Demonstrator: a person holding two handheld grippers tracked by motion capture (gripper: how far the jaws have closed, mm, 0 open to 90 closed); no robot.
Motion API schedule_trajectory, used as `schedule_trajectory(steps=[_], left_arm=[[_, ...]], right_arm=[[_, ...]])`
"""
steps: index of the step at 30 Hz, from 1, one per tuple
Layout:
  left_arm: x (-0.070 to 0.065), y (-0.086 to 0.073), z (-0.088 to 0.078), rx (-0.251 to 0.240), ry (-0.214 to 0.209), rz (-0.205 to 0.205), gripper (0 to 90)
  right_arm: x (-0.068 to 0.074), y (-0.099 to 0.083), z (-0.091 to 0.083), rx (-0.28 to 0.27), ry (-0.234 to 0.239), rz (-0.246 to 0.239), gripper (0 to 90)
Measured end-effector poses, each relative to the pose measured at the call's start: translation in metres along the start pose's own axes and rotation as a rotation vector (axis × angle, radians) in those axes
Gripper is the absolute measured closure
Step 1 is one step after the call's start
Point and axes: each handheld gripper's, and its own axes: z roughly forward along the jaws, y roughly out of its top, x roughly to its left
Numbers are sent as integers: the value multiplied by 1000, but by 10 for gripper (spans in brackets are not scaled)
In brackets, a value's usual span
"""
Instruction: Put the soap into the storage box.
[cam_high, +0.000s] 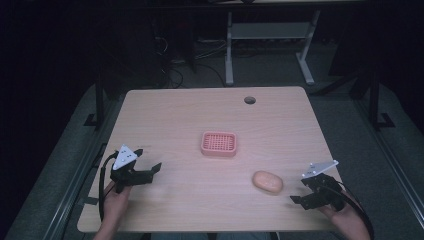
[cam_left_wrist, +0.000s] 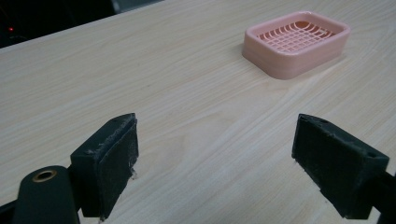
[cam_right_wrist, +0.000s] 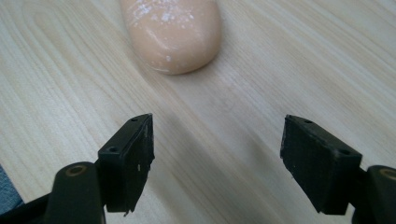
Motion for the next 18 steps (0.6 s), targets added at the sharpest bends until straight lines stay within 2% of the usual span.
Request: schedule_trajectory(steps=[3,13,15,18], left_arm=[[0,0,0,-1,1,-1,143],[0,0,0,-1,0,-3,143],[-1,0,0,-3,-1,-4,143],[-1,0,0,-5,0,-4,143]], right_arm=[[2,4,0,5,3,-10,251],[8,25,4,36,16,-79,248],[10,32,5,40,20,-107,248],[12,36,6,49,23,-117,248]])
